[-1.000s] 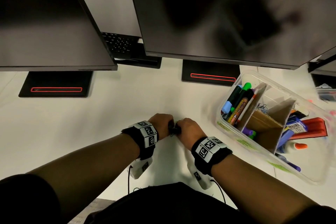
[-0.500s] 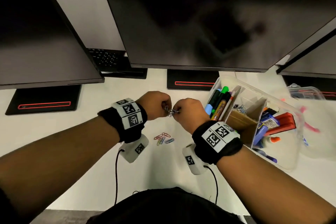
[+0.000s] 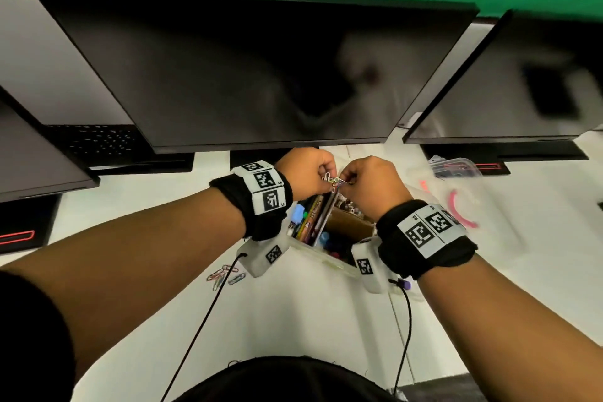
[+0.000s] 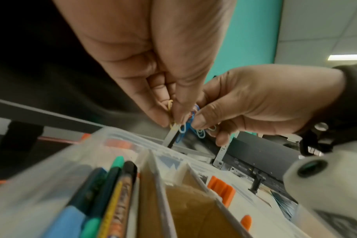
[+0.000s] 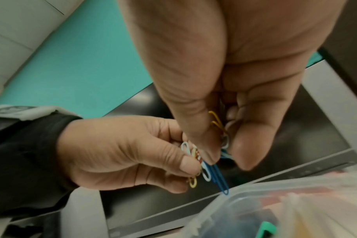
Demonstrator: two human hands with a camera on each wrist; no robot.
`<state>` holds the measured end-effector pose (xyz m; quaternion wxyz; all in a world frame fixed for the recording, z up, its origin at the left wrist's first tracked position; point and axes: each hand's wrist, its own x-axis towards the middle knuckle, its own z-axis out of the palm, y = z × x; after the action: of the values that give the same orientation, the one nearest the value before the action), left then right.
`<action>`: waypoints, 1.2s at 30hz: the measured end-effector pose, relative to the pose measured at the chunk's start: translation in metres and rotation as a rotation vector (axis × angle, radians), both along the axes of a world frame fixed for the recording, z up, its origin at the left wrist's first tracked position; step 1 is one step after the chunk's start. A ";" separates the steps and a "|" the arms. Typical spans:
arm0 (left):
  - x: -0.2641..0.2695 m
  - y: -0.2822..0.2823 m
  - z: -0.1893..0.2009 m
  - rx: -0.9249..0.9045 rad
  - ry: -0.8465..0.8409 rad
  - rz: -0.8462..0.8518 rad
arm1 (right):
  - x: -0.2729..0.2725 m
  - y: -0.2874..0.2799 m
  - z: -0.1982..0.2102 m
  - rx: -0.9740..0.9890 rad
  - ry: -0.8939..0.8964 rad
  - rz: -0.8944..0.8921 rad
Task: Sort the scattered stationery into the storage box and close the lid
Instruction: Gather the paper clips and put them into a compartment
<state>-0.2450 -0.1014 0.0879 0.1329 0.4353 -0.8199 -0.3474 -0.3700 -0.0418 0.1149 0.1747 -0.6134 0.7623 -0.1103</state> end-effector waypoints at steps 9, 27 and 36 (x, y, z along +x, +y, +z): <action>-0.047 0.010 -0.029 0.116 0.046 0.055 | -0.040 0.003 -0.027 0.136 -0.041 -0.135; 0.087 0.010 -0.034 0.048 -0.135 0.205 | 0.077 0.006 -0.029 0.132 -0.130 0.239; 0.166 0.049 -0.104 0.286 -0.603 0.136 | 0.138 0.027 -0.119 0.411 -0.026 0.535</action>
<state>-0.0793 -0.0522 -0.0162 -0.1551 0.5862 -0.7344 -0.3049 -0.2319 -0.0149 -0.0036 0.3273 -0.7421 0.5783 0.0879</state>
